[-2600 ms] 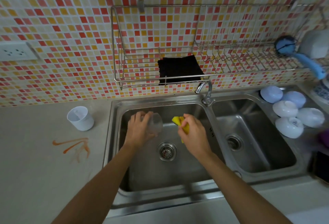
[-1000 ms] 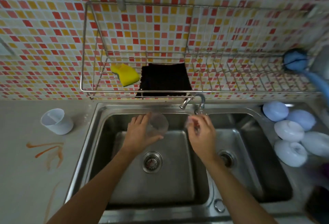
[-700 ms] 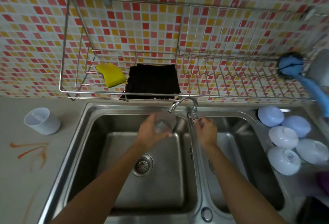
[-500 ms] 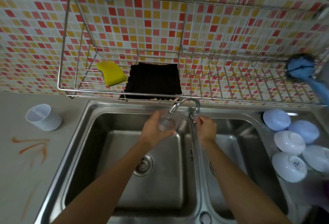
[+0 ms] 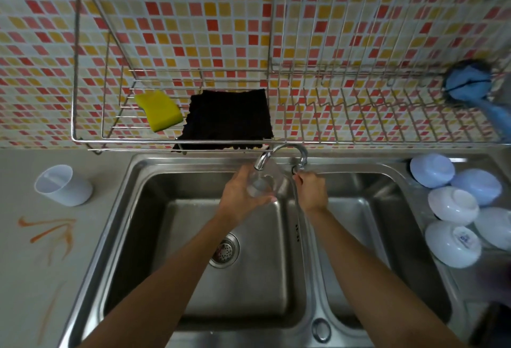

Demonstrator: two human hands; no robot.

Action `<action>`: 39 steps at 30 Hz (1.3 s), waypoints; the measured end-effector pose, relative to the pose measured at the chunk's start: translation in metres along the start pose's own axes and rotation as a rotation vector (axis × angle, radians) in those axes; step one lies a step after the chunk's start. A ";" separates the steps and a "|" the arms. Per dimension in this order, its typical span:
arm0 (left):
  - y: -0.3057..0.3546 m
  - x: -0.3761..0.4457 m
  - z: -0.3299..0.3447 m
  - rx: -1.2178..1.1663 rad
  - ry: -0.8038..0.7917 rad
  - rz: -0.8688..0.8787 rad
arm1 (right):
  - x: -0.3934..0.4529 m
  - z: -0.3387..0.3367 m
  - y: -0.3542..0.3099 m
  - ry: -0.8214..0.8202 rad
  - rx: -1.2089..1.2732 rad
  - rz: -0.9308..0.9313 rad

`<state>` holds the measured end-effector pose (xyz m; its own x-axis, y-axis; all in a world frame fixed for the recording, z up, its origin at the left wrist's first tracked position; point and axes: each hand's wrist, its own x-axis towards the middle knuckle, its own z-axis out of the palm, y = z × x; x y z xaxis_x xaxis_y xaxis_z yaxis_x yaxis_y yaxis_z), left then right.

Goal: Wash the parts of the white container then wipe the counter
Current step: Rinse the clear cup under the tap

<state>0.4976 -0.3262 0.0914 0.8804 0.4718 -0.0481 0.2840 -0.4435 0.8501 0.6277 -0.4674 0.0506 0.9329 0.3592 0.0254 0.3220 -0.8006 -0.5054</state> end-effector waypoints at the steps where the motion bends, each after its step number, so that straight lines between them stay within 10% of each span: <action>1: 0.001 -0.001 0.000 -0.007 -0.002 -0.005 | 0.000 0.002 0.000 -0.010 0.008 -0.008; 39: 0.009 -0.023 -0.004 0.135 0.049 -0.005 | -0.001 0.004 0.002 0.040 0.092 -0.029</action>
<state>0.4785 -0.3385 0.1023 0.8604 0.5091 -0.0235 0.3396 -0.5382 0.7714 0.6271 -0.4673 0.0467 0.9296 0.3609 0.0744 0.3345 -0.7421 -0.5809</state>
